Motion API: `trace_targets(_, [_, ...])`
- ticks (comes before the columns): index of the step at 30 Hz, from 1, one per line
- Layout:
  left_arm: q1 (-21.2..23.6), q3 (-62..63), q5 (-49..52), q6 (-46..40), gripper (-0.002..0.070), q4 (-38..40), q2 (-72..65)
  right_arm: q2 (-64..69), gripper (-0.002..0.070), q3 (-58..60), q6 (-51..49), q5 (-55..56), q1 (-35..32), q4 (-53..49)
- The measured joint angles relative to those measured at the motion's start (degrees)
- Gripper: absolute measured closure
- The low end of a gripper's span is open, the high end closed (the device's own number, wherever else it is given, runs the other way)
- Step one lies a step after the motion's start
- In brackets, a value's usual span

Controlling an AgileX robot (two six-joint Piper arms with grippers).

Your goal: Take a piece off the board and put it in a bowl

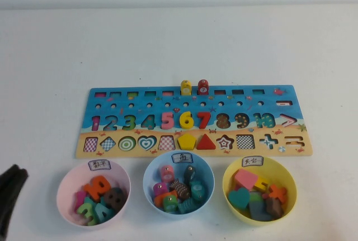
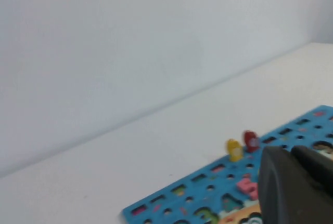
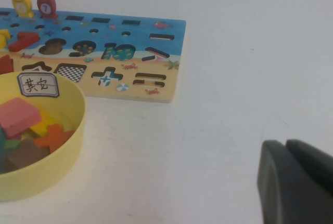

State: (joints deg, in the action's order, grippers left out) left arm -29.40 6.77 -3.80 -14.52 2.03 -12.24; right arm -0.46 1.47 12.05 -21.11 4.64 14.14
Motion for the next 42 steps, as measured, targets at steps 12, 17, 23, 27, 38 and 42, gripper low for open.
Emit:
trace_targets(12, [22.1, -7.3, -0.1, 2.7, 0.0677, 2.0, 9.6, 0.0, 0.0694, 0.0, 0.0, 0.0, 0.0, 0.0])
trace_targets(17, [22.2, -8.2, 4.8, 3.8, 0.0677, 2.0, 12.6, 0.0, 0.0694, 0.0, 0.0, 0.0, 0.0, 0.0])
trace_targets(23, [22.2, -8.2, 13.4, 4.1, 0.0677, 2.0, 12.8, 0.0, 0.0694, 0.0, 0.0, 0.0, 0.0, 0.0])
trace_targets(27, [22.2, -8.2, 19.5, 4.1, 0.0677, 0.9, 12.8, 0.0, 0.0694, 0.0, 0.0, 0.0, 0.0, 0.0])
trace_targets(38, [22.2, -8.2, 25.1, 4.3, 0.0677, -0.1, 12.8, -0.1, 0.0694, 0.0, 0.0, 0.0, 0.0, 0.0])
trace_targets(42, [22.2, -8.2, 25.1, 4.3, 0.0677, -0.1, 12.8, -0.1, 0.0694, 0.0, 0.0, 0.0, 0.0, 0.0])
